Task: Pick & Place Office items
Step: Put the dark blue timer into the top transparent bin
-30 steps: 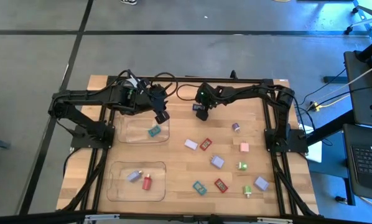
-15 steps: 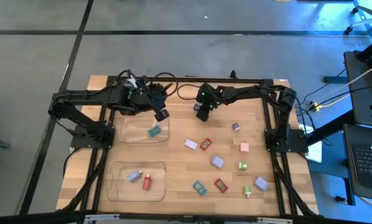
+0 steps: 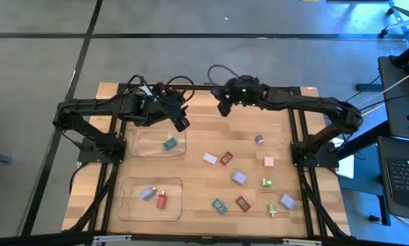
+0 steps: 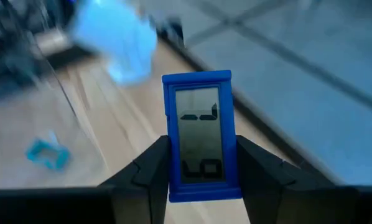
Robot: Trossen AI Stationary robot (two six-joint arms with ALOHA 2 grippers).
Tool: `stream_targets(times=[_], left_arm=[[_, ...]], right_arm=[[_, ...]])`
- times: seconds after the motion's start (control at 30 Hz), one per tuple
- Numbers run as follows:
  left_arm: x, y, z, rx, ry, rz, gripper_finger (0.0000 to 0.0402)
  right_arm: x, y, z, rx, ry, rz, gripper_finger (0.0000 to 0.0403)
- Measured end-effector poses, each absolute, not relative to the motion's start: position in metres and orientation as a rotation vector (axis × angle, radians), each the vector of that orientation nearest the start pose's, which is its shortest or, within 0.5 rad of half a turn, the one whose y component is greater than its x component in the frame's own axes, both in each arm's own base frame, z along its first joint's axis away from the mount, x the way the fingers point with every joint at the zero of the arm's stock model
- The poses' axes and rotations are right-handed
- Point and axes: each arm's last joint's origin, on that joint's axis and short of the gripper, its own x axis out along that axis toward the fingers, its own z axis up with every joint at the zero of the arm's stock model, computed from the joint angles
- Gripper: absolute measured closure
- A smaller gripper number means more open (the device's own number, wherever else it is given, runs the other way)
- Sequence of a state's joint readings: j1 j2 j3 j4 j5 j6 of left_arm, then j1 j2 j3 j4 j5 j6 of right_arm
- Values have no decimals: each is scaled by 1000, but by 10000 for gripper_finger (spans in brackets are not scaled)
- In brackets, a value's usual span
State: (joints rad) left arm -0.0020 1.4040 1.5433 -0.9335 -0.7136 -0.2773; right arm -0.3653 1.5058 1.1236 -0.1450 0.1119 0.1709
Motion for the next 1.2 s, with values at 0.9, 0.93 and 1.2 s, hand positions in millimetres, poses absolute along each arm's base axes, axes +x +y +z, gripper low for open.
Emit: stream_targets(times=[0.9, 0.93, 1.2], left_arm=[[319, 39, 425, -432, 107, 515, 199], [322, 39, 423, -425, 116, 506, 194], [342, 41, 414, -424, 75, 497, 134]], right_arm=[[289, -23, 366, -631, 299, -577, 255], [289, -21, 366, -640, 304, -580, 255], [289, -8, 366, -658, 300, -537, 253]])
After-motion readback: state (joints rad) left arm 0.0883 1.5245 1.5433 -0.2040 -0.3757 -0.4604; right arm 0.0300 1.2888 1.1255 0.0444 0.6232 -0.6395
